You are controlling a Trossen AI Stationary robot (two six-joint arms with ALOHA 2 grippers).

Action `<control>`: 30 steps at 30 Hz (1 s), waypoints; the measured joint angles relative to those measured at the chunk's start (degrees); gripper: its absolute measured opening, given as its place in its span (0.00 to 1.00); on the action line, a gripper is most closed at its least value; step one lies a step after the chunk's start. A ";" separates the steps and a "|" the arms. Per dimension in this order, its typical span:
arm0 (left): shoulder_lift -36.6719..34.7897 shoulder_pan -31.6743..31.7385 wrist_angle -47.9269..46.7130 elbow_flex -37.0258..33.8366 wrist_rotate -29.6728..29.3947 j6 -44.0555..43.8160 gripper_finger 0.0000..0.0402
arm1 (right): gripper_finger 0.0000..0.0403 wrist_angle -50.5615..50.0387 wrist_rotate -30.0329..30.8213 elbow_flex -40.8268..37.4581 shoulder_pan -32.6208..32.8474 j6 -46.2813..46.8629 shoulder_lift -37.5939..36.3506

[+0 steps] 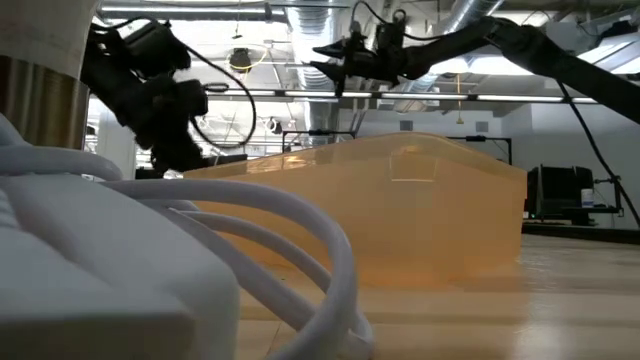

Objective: Pick & Place School Supplies
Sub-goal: Put the green eraser into the red bin

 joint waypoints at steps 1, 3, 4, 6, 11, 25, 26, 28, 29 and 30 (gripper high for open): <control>0.59 -0.28 -2.39 0.48 1.15 1.44 0.33 | 0.38 0.02 -0.72 0.00 -0.60 -0.04 -0.08; 1.53 -1.27 -6.95 1.35 1.94 4.58 0.33 | 0.38 -0.18 -2.53 0.00 -1.55 -0.06 -0.52; 1.76 -1.82 -8.42 1.59 2.04 6.23 0.33 | 0.38 -0.25 -3.29 0.00 -1.92 -0.09 -0.77; 1.93 -2.85 -9.66 1.72 2.11 8.33 0.33 | 0.38 0.04 -4.36 0.02 -2.01 -0.34 -1.08; 1.91 -6.12 -11.60 1.80 4.16 8.42 0.34 | 0.38 0.50 -8.47 0.02 -1.94 -0.24 -1.00; 7.79 -19.18 -16.75 4.45 -3.56 8.51 0.41 | 0.38 0.84 -9.41 0.02 -1.50 -2.06 -1.00; 9.02 -19.61 -16.75 4.45 -3.71 8.57 0.40 | 0.38 0.97 -9.42 0.02 -1.42 -2.16 -1.00; 11.68 -20.44 -16.81 4.45 -3.84 8.72 0.40 | 0.38 1.09 -9.41 0.02 -1.04 -2.19 -1.00; 12.77 -20.76 -16.80 4.45 -3.88 9.09 0.40 | 0.38 1.11 -9.44 0.02 -0.84 -2.20 -1.00; 13.75 -21.06 -16.72 4.45 -3.91 9.58 0.40 | 0.38 1.16 -9.41 0.02 -0.66 -2.21 -1.00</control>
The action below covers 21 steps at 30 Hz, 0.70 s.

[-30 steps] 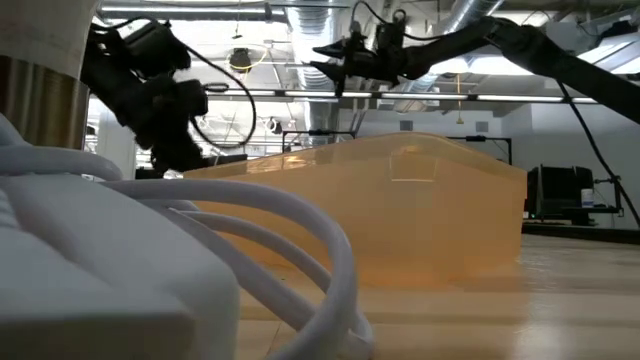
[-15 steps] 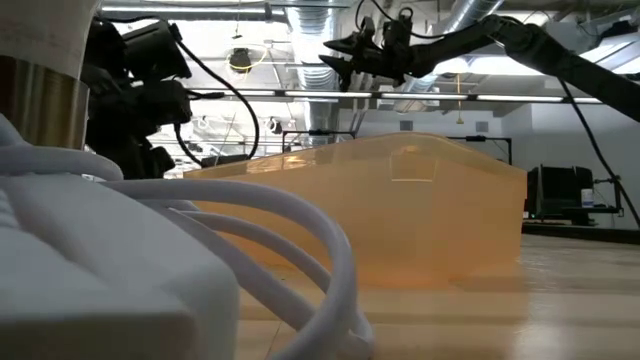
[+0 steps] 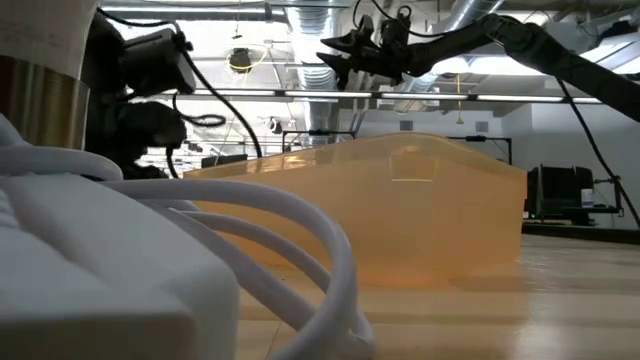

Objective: Pick & Place School Supplies
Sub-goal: Put the green eraser into the red bin

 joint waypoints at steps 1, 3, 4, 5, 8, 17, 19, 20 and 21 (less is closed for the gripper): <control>0.70 -0.21 0.20 0.16 -0.05 0.21 0.40 | 0.38 0.02 0.00 0.00 0.17 -0.10 0.00; 1.63 -0.26 0.12 0.69 -0.02 0.89 0.40 | 0.38 -0.02 0.02 0.00 0.54 -0.76 0.00; 1.78 -0.27 -0.14 1.04 -0.06 1.45 0.40 | 0.38 -0.02 0.07 0.00 0.75 -0.89 0.00; 1.79 -0.28 -0.28 1.40 -0.58 1.83 0.40 | 0.38 -0.01 0.07 0.00 0.80 -0.90 0.00; 1.14 -0.30 0.27 3.22 -3.24 3.01 0.40 | 0.38 0.00 0.24 0.00 1.14 -1.02 0.00; 0.73 -0.29 0.04 4.63 -3.84 4.44 0.40 | 0.38 0.00 0.42 0.00 1.36 -2.32 0.02; 0.76 -0.28 0.07 4.63 -3.82 4.57 0.39 | 0.38 0.00 0.43 0.00 1.31 -2.72 0.02; 0.86 -0.28 0.08 4.63 -3.82 4.59 0.39 | 0.38 -0.02 0.42 0.00 1.30 -2.80 0.02; 1.13 -0.28 0.08 4.63 -3.80 4.57 0.39 | 0.38 -0.02 0.39 0.00 1.32 -2.80 0.02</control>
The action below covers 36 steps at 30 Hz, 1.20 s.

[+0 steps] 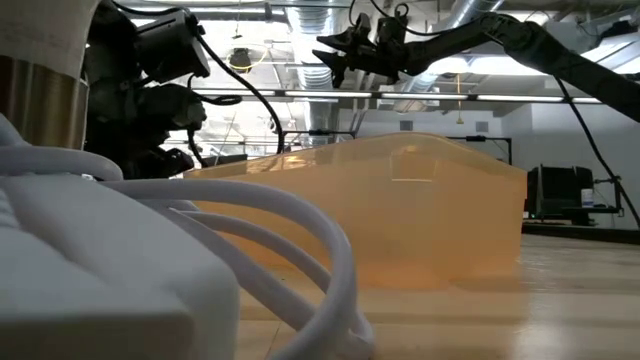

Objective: Pick & Place School Supplies
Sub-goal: Put the green eraser into the red bin

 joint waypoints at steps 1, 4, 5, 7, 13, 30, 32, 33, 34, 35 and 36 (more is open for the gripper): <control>0.31 0.00 -0.04 0.00 0.06 -0.04 0.38 | 0.38 0.00 -0.02 0.00 0.00 -0.02 0.00; 1.90 0.00 -0.06 0.00 1.50 -0.17 0.37 | 0.38 0.02 -0.06 0.00 0.02 -0.19 0.00; 2.51 0.00 -0.09 0.00 2.28 -0.16 0.37 | 0.38 0.00 -0.10 0.00 0.02 -0.19 0.00; 3.70 -0.01 -0.13 0.04 3.37 -0.17 0.37 | 0.38 0.02 -0.12 0.00 0.02 -0.19 0.00; 7.00 -0.56 0.12 2.02 3.33 -0.15 0.38 | 0.38 0.02 -0.13 0.00 0.02 -0.19 0.00; 12.87 -2.78 1.45 3.45 1.05 -3.25 0.36 | 0.38 0.02 -0.15 0.00 -0.37 -3.02 0.02; 12.87 -2.82 1.46 3.42 0.63 -3.53 0.36 | 0.38 0.04 -0.15 0.00 -0.70 -3.21 0.02; 12.87 -2.82 1.51 3.39 0.46 -4.10 0.36 | 0.38 0.04 -0.15 0.00 -0.80 -3.21 0.02; 12.87 -2.82 1.61 3.33 0.48 -4.39 0.36 | 0.38 0.04 -0.15 0.00 -0.81 -3.21 0.02; 12.87 -2.87 1.74 3.23 0.47 -4.53 0.36 | 0.38 0.04 -0.15 0.00 -0.87 -3.23 0.02; 12.87 -3.02 1.91 3.08 0.36 -4.92 0.36 | 0.38 0.04 -0.17 0.00 -1.02 -3.52 0.02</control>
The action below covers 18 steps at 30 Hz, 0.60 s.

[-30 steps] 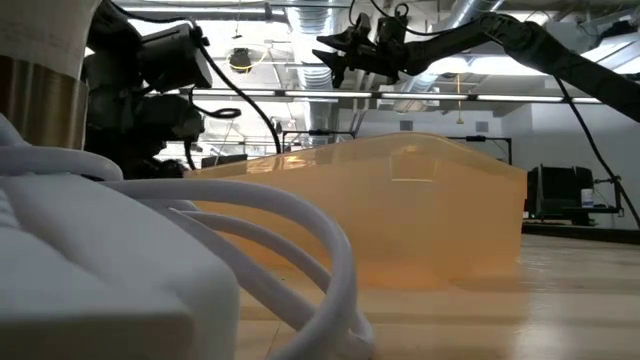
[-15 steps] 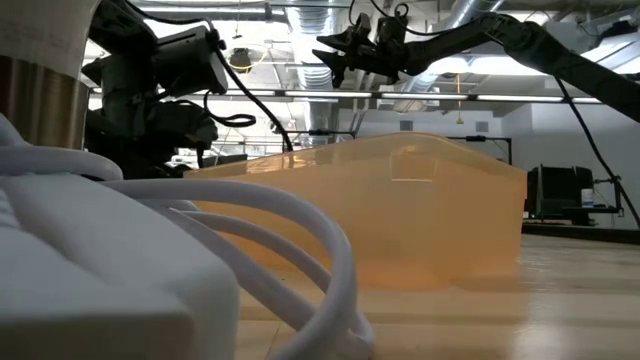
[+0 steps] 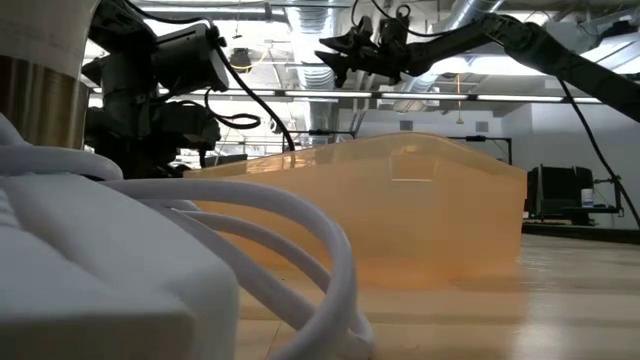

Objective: Pick & Place School Supplies
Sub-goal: Put the green eraser into the red bin

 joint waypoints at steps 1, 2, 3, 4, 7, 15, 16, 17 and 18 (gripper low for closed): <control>0.00 -0.12 0.09 -0.20 0.00 -0.62 0.36 | 0.38 0.00 0.02 0.00 -0.14 -0.39 0.00; 0.00 -0.25 0.23 -0.46 0.37 -1.00 0.36 | 0.38 0.08 0.02 0.00 -0.19 -0.63 0.00; 0.00 -0.49 0.45 -0.66 0.81 -1.23 0.36 | 0.38 0.13 0.02 0.00 -0.20 -0.73 0.02; -0.03 -0.97 0.74 -0.93 0.95 -1.56 0.36 | 0.38 0.13 0.02 0.00 -0.26 -0.74 0.02; -0.09 -2.33 0.89 -1.14 0.00 -2.72 0.36 | 0.38 0.13 -0.20 0.00 -0.53 -0.71 0.02; -0.11 -3.13 0.84 -1.14 -0.35 -4.68 0.22 | 0.38 0.13 -0.22 0.00 -1.21 -0.64 0.02; -0.11 -3.13 0.84 -1.14 -0.10 -4.87 0.16 | 0.38 0.13 -0.22 0.00 -1.28 -0.64 0.02; -0.11 -3.13 0.84 -1.14 0.25 -5.22 0.10 | 0.38 0.13 -0.22 0.00 -1.26 -0.61 0.02; -0.13 -3.11 0.84 -1.14 0.76 -5.43 0.07 | 0.38 0.13 -0.22 0.00 -1.26 -0.56 0.02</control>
